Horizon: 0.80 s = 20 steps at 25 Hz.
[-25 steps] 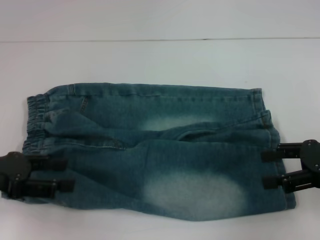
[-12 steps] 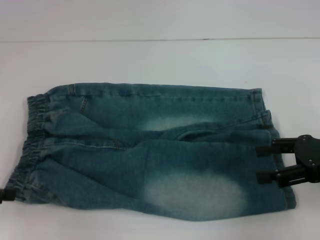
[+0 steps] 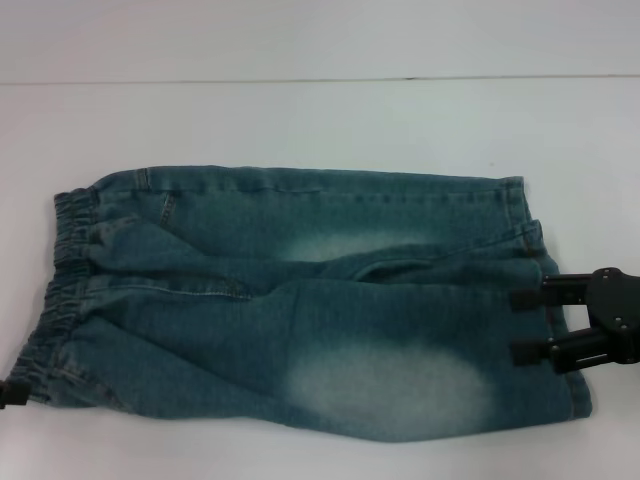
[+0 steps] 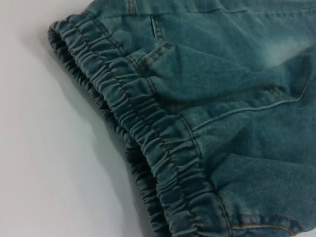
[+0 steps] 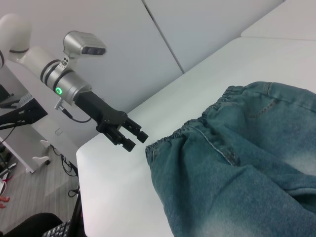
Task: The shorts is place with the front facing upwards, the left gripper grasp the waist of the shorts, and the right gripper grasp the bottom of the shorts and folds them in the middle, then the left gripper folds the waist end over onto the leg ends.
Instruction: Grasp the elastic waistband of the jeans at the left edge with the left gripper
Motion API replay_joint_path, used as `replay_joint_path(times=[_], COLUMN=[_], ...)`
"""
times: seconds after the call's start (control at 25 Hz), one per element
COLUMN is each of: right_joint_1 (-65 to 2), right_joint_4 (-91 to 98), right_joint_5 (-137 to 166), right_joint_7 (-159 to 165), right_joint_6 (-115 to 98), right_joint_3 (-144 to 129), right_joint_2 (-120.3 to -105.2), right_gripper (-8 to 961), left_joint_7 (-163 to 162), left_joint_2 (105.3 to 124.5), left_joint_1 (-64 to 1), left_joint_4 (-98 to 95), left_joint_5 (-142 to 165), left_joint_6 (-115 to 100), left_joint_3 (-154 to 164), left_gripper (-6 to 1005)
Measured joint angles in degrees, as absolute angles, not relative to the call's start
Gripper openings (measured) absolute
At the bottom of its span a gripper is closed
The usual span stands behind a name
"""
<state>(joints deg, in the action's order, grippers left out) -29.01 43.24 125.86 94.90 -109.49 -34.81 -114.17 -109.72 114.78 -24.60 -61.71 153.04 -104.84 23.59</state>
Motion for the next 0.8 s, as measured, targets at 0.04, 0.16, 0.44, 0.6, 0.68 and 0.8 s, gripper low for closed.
replay_joint_path(times=[0.04,0.16,0.44,0.6,0.68,0.8], right_joint_1=[-29.01,-29.00,-29.01,-29.00,-29.00,-29.00], right_joint_4=[43.24,43.24,43.24,43.24,43.24,43.23], right_joint_5=[125.86,125.85,125.75,125.66,125.64,125.55], right_joint_7=[94.88,94.86,94.69,94.63,94.60,94.58], right_joint_6=[-109.49,-109.50,-109.51,-109.51,-109.51,-109.51], right_joint_3=[-34.80,-34.65,-34.59,-34.61,-34.66,-34.67], right_joint_2=[-114.16,-114.18,-114.32,-114.35,-114.35,-114.34], right_gripper=[947,946,946,947,947,947], left_joint_7=[-110.03,-111.39,-112.31,-112.39,-112.41,-112.41], left_joint_2=[114.79,114.85,115.03,115.05,115.05,115.05], left_joint_1=[-24.63,-24.70,-25.56,-26.02,-26.15,-26.36], left_joint_4=[-61.64,-61.61,-61.29,-60.16,-59.54,-58.27], left_joint_5=[153.05,153.40,155.79,156.03,156.05,156.14], left_joint_6=[-104.55,-103.22,-101.99,-101.44,-101.06,-100.31], left_joint_3=[24.01,25.80,26.55,26.62,26.68,27.00], left_gripper=[811,811,812,812,812,811])
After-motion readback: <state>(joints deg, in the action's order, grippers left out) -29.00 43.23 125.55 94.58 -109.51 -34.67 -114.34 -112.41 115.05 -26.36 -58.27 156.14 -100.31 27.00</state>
